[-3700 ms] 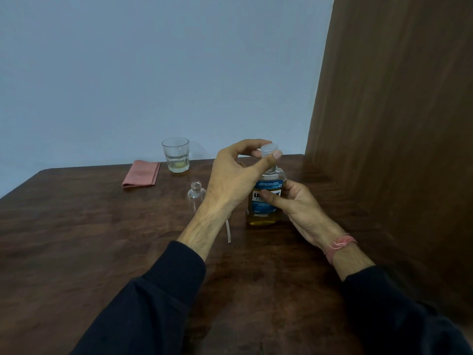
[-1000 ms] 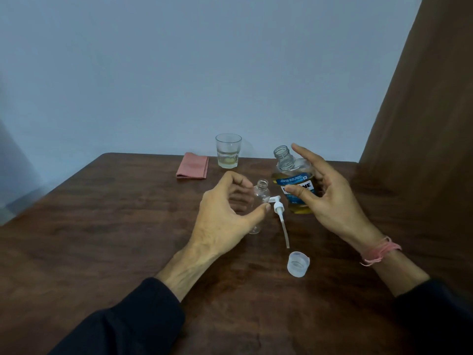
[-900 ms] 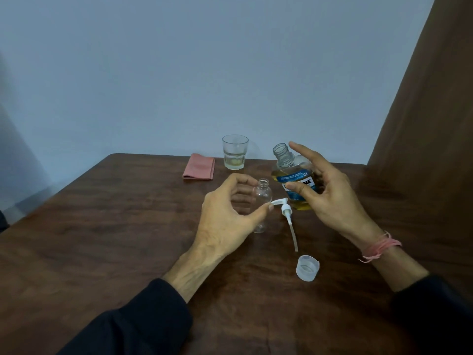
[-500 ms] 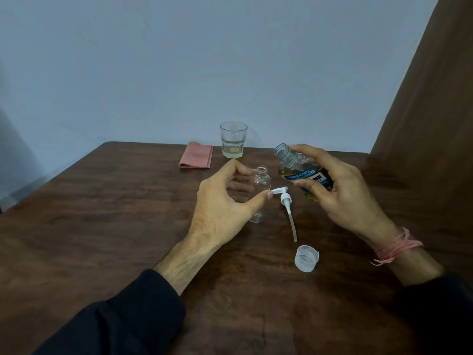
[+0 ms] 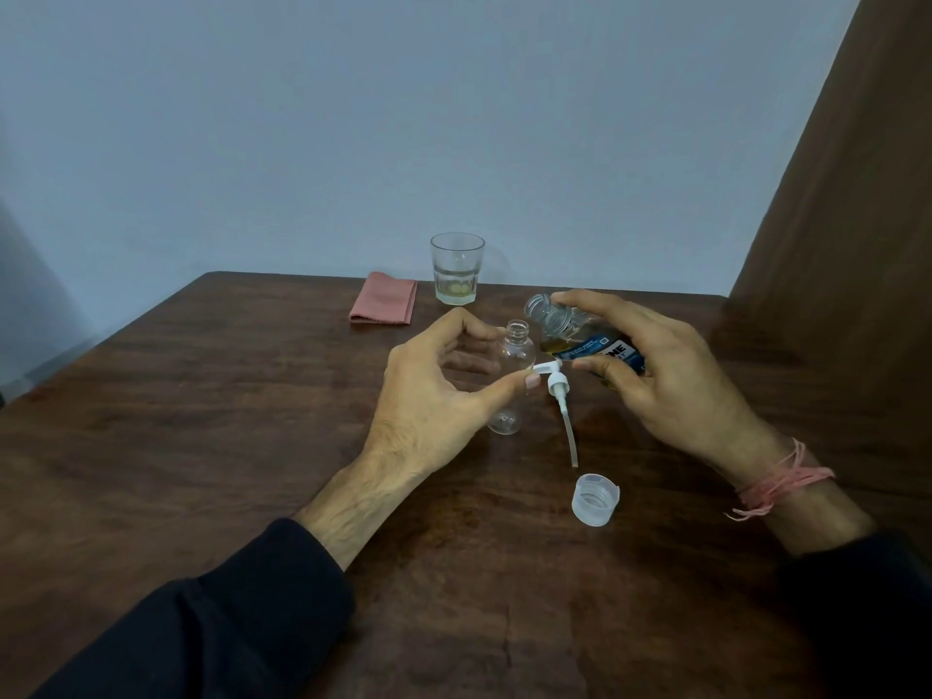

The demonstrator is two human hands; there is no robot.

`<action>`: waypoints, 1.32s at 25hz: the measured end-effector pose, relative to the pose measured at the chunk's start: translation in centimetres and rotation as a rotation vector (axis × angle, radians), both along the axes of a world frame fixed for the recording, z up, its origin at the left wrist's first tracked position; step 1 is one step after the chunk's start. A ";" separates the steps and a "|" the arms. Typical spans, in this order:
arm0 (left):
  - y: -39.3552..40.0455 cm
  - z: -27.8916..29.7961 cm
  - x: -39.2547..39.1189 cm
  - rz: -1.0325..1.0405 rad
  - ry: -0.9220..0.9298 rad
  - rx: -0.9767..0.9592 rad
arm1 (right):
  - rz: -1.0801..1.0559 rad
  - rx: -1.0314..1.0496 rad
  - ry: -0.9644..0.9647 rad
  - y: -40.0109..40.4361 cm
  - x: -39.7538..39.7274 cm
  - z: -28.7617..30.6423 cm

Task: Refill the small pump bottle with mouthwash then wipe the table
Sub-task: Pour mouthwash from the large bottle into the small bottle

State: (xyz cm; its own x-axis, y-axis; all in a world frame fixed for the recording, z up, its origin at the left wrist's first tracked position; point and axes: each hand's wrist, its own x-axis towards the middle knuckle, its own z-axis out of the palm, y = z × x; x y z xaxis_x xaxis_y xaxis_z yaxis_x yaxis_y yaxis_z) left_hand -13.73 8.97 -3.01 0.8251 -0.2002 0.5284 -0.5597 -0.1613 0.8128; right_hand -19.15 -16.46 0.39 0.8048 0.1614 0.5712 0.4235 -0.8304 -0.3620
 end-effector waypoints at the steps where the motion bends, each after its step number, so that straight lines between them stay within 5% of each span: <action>1: 0.0 0.0 0.0 -0.004 -0.005 0.000 | 0.003 -0.007 -0.003 0.0 0.0 0.1; 33: -0.1 0.0 -0.1 -0.007 -0.036 0.005 | -0.134 -0.271 -0.082 0.1 -0.7 1.2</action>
